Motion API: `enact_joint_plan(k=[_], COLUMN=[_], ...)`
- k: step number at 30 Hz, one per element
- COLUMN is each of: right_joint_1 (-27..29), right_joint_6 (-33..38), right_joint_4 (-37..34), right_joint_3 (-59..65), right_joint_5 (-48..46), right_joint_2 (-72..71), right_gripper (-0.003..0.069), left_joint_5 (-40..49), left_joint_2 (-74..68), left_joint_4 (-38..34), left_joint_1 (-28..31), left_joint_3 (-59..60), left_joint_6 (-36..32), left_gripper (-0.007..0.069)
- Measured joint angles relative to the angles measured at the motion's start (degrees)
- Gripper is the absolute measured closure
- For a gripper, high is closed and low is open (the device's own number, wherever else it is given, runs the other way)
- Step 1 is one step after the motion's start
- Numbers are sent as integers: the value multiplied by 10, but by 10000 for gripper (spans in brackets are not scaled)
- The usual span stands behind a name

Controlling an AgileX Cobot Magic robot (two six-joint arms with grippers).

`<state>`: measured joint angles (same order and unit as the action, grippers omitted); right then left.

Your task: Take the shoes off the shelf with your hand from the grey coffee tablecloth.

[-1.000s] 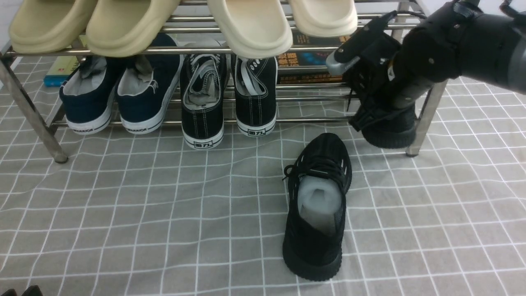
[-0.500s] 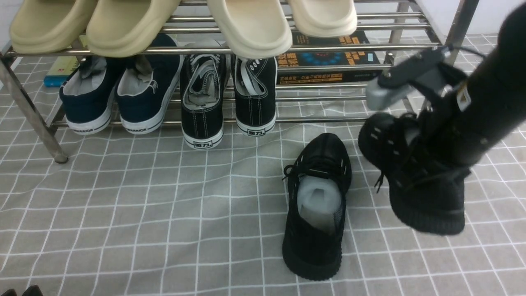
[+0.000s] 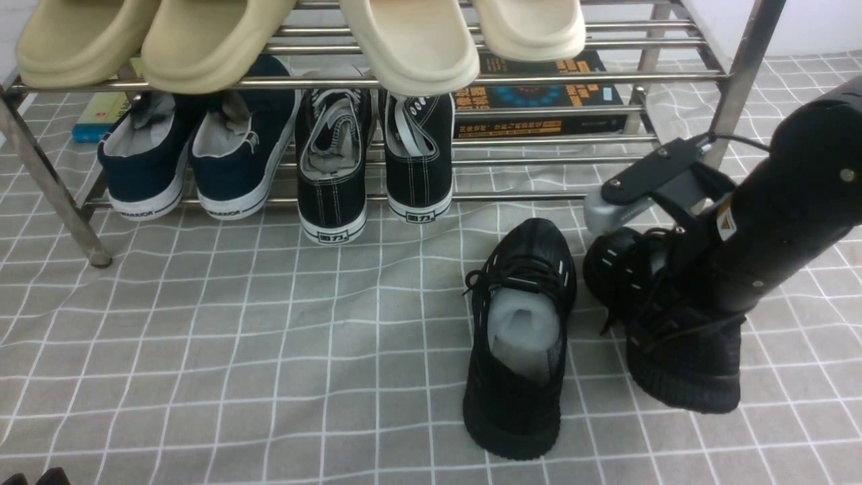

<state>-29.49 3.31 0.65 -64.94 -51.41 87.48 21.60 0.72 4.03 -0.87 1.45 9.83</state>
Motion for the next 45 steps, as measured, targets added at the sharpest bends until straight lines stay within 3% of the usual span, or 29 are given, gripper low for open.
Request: enact_joint_plan(k=[7, 10, 16, 19, 22, 27, 31, 34, 37, 38, 42, 45], right_joint_1=[0, 0, 0, 0, 0, 0, 0, 0, 0, 0, 0, 0], right_joint_6=[0, 0, 0, 0, 0, 1, 2, 2, 2, 2, 2, 2], right_joint_4=[-25, -52, -129, -135, -135, -124, -111, -105, -108, -109, -117, -117], right_joint_3=[0, 0, -4, -11, -28, -25, 32, 98, 233, 249, 390, 417], right_joint_5=[4, 11, 7, -16, -58, -114, -100, -41, 127, 137, 345, 402], right_joint_2=[22, 37, 42, 27, -19, -160, -275, -352, -448, -455, -487, -487], right_gripper=[620, 553, 347, 321, 374, 621, 673, 673, 673, 673, 672, 672], left_joint_5=[0, 0, 0, 0, 0, 0, 0, 0, 0, 0, 0, 0], left_joint_2=[0, 0, 0, 0, 0, 0, 0, 0, 0, 0, 0, 0], left_joint_4=[0, 0, 0, 0, 0, 0, 0, 0, 0, 0, 0, 0], left_joint_1=[0, 0, 0, 0, 0, 0, 0, 0, 0, 0, 0, 0], left_joint_3=[0, 0, 0, 0, 0, 0, 0, 0, 0, 0, 0, 0], left_joint_6=[0, 0, 0, 0, 0, 0, 0, 0, 0, 0, 0, 0], left_gripper=[384, 384, 384, 384, 384, 384, 384, 384, 384, 384, 384, 384])
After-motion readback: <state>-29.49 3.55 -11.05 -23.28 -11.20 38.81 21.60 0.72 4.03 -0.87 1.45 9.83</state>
